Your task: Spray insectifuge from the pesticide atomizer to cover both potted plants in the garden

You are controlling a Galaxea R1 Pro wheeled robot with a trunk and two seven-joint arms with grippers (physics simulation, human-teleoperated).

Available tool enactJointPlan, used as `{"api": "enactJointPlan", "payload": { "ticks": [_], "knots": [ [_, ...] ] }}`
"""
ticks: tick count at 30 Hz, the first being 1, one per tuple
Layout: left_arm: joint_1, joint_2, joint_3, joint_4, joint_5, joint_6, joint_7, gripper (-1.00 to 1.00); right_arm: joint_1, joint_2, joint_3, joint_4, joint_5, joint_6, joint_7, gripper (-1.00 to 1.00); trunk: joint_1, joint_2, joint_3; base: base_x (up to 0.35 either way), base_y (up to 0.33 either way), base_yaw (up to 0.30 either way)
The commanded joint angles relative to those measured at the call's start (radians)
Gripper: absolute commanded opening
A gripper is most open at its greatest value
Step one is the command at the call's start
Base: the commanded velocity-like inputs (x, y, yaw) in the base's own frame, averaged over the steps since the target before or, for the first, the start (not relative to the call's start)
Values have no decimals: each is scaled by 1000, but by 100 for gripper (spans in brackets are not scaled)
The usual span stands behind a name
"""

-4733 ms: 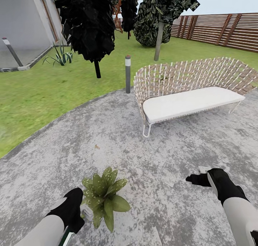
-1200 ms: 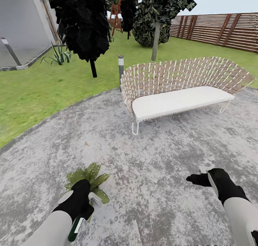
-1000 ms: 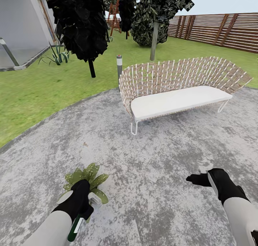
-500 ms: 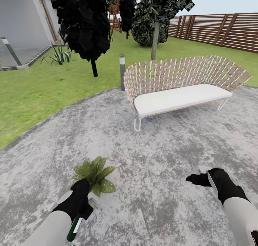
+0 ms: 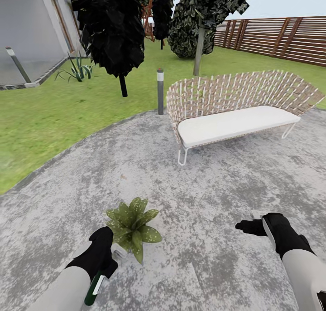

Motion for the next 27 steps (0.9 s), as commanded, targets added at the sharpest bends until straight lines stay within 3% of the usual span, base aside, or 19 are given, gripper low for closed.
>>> {"api": "enactJointPlan", "payload": {
  "ticks": [1, 6, 13, 17, 27],
  "knots": [
    [0, -1, 5, -1, -11, 2, -10, -100, -1, 1, -4, -1, 10, 4, 9, 100, 0, 0, -1, 0, 33, 0],
    [1, -1, 5, 0, -11, -1, -7, -100, -1, 1, -4, -1, 10, 4, 8, 100, 0, 0, -1, 0, 8, 0],
    [4, 21, 6, 3, -8, -24, -7, -100, 0, -1, -4, -1, 10, 4, 8, 100, 0, 0, -1, -78, 0, 0],
    [4, 23, 6, 2, -8, -26, -7, -100, -1, -1, -5, -1, 9, 4, 9, 100, 0, 0, -1, -294, 0, 0],
    [4, 22, 6, 0, -8, -26, -7, -100, -1, -2, -6, -2, 9, 4, 8, 100, 0, 0, -1, -16, 0, 20]
  ]
}}
